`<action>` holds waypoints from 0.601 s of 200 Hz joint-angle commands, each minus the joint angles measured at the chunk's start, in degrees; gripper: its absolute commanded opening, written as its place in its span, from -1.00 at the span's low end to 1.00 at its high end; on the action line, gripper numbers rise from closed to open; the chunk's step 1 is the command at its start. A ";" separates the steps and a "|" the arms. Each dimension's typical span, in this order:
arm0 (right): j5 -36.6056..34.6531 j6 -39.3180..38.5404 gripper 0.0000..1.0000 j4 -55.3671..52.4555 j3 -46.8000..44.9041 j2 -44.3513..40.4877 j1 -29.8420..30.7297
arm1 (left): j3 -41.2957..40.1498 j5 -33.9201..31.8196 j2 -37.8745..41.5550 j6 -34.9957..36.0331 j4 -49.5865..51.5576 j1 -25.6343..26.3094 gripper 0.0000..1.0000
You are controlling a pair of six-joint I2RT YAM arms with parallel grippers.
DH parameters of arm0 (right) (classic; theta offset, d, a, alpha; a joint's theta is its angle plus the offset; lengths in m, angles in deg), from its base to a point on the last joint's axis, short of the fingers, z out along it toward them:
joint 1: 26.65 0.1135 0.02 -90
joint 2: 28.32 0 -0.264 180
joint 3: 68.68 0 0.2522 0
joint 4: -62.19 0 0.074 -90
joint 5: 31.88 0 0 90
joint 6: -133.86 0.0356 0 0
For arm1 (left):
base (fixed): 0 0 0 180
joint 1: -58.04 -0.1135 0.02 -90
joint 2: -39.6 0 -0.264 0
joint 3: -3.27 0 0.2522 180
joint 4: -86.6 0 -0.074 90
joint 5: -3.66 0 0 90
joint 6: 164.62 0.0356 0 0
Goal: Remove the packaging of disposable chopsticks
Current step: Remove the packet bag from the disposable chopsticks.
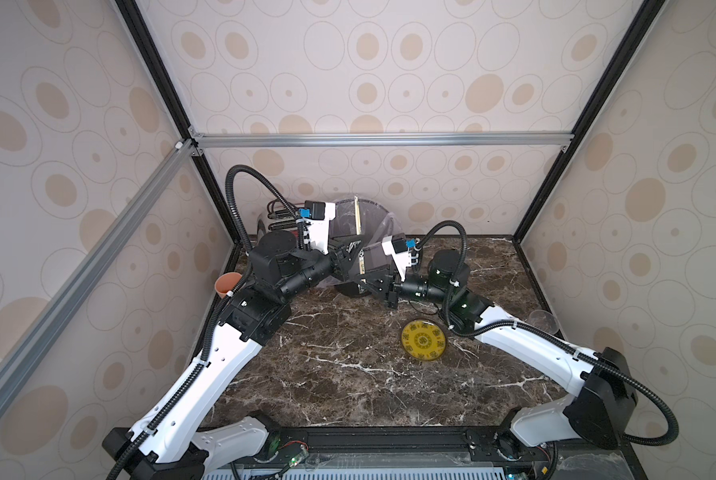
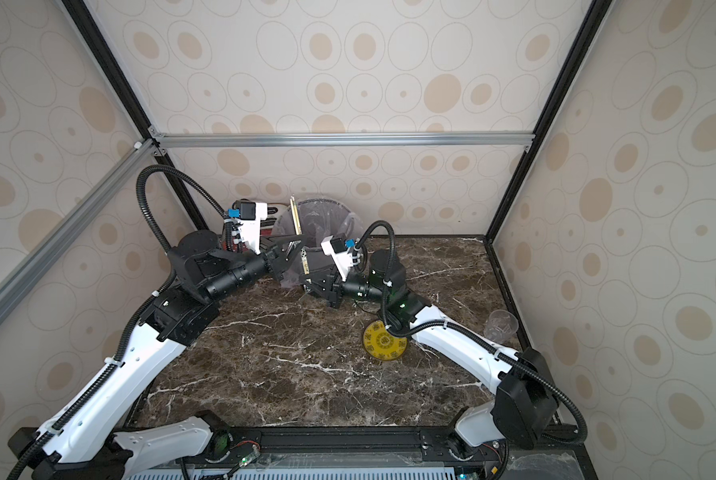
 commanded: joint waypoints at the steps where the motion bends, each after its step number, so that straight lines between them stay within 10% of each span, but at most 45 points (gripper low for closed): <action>1: -4.26 0.12 -1.00 4.98 2.97 -0.75 -0.66 | -0.84 6.43 0.27 -1.30 6.36 1.59 -0.26; 46: -3.99 0.29 -1.00 4.78 2.69 -0.49 -0.69 | -0.53 2.62 1.04 -0.86 7.61 1.58 -0.56; 90: -3.47 0.82 -1.00 4.73 1.92 -0.08 -0.66 | 3.91 -0.37 1.62 1.10 11.36 1.58 0.06; 120: -3.47 0.91 -1.00 4.65 1.60 -0.04 -0.60 | 7.24 -2.20 1.39 2.37 13.85 1.58 -0.22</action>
